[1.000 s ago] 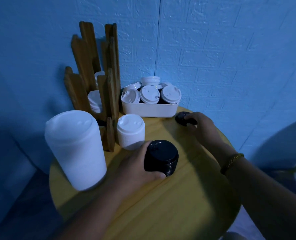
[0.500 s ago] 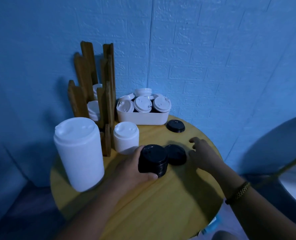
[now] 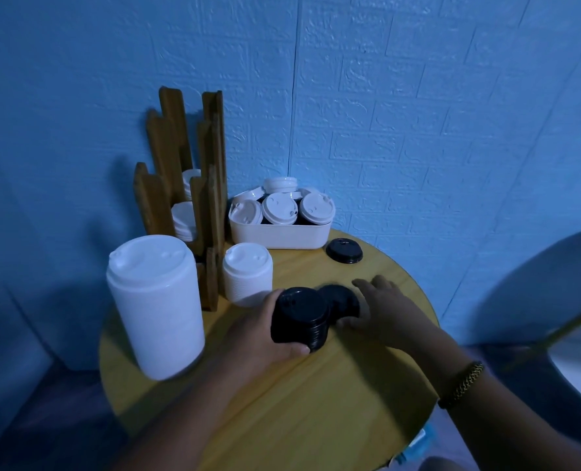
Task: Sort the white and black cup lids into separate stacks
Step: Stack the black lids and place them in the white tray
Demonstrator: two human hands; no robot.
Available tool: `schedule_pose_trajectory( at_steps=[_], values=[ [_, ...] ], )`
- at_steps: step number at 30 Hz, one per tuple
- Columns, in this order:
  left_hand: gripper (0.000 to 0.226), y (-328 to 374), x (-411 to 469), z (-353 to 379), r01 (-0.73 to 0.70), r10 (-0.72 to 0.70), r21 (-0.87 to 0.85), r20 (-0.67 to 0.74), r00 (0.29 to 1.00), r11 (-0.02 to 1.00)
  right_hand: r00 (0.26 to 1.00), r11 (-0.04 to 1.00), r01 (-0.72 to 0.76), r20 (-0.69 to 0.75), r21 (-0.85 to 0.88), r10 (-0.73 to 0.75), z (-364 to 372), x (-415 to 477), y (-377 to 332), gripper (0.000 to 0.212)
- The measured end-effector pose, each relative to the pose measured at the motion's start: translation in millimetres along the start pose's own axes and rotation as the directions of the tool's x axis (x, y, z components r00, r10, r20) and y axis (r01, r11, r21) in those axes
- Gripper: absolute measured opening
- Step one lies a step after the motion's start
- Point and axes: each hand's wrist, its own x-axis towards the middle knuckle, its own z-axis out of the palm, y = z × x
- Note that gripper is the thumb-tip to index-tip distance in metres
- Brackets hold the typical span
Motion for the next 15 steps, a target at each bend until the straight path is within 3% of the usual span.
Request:
schedule_pose_trajectory(
  at_steps=[4,7,11,15],
  values=[
    [0.105,-0.5,0.6,1.0,0.001,-0.001,0.001,-0.005,1.000,1.000,0.965,0.974,0.189,0.159,0.123,-0.208,-3.3,8.4,-2.0,0.076],
    [0.106,0.2,0.3,1.2,-0.009,0.009,0.000,-0.007,1.000,1.000,0.981,0.985,0.162,0.097,0.058,-0.167,4.2,10.9,-4.5,0.069],
    [0.102,-2.9,0.9,0.4,-0.003,0.003,-0.036,-0.001,1.000,0.999,0.999,0.998,0.054,0.010,-0.042,-0.053,7.3,7.5,-1.1,0.092],
    [0.104,-3.3,0.4,0.5,-0.001,0.001,-0.054,0.004,1.000,0.999,0.983,0.983,0.123,0.121,0.137,-0.140,6.8,7.7,3.2,0.089]
  ],
)
